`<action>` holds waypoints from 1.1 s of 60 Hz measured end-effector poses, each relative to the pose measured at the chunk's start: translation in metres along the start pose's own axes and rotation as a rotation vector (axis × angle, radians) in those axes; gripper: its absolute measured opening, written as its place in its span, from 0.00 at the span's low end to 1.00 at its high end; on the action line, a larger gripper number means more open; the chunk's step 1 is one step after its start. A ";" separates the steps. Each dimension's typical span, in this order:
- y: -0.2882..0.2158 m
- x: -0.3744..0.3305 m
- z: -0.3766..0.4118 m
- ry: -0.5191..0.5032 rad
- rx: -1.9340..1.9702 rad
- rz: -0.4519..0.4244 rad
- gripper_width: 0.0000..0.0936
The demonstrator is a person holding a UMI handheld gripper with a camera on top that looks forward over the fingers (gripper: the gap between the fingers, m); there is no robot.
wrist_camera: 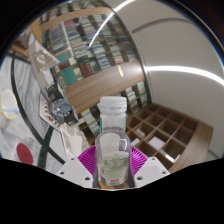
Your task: Pour water
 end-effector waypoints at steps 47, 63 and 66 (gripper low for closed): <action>-0.145 -0.013 0.132 -0.068 -0.604 -0.537 0.43; -0.127 -0.021 0.089 -0.451 0.564 -0.245 0.44; -0.119 -0.024 0.113 -0.523 0.716 -0.157 0.43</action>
Point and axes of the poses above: the point between the fingertips, and its own axes, seen from behind it with the camera up: z to the left, y down, x forward, the way the camera looks, the point moved 3 cm from there along -x, backward, against the way the camera looks, and after that the axes turned 1 degree about z, right-handed, at the moved point
